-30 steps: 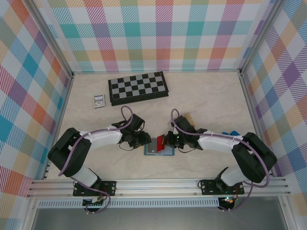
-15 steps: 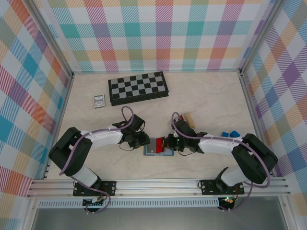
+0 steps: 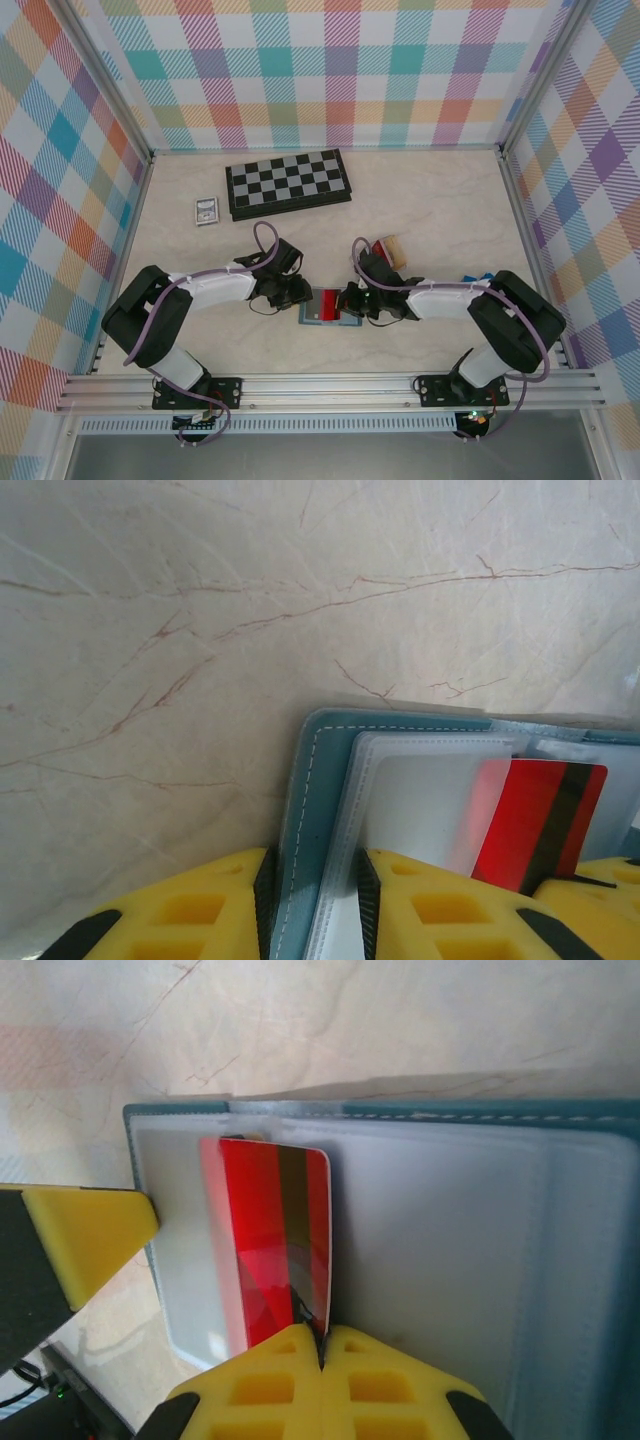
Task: Put the credit cards into the card holder
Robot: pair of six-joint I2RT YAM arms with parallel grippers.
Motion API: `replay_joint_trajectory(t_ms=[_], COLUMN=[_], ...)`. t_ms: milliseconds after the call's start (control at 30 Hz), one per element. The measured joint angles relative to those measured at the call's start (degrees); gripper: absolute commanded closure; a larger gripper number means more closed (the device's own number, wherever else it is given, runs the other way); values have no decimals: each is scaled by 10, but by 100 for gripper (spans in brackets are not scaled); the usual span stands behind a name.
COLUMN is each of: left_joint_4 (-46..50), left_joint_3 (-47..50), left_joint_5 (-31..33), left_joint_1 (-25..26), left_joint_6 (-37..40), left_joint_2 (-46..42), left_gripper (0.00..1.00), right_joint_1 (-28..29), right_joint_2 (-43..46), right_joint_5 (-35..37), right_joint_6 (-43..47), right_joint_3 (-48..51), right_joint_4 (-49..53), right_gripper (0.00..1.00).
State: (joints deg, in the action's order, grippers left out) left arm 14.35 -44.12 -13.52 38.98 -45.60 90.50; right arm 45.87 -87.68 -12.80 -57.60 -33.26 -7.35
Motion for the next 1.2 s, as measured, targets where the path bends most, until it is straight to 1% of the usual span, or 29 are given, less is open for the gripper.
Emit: replay_joint_trajectory(t_ms=[200,400,633,700,867,967,1067,1133,1200], left_joint_4=[0,0,0,0,-1,-2,-7,-10,-10], left_joint_3=[0,0,0,0,0,0,0,-1,-1], left_joint_5=[1,1,1,1,1,0,-2,-5,-5], left_joint_1=[0,0,0,0,4,7,7,7,7], left_joint_6=[0,0,0,0,0,0,0,0,0], left_joint_2=[1,1,1,1,1,1,3,5,5], left_gripper=[72,72,72,72,72,73,73,73,73], right_joint_1=[0,3,8,8,11,11,11,11,11], right_joint_2=[-2,-13,-46,-52,-49,-45,-45,-49,-61], right_joint_5=[-6,-15,-23,-23,3,12,12,11,9], right_joint_6=[0,0,16,22,44,59,64,68,72], right_joint_3=[-8,-27,-73,-79,-103,-114,-116,-121,-131], right_joint_4=[-2,3,37,49,118,147,156,162,166], right_gripper=[96,91,85,81,76,77,81,81,85])
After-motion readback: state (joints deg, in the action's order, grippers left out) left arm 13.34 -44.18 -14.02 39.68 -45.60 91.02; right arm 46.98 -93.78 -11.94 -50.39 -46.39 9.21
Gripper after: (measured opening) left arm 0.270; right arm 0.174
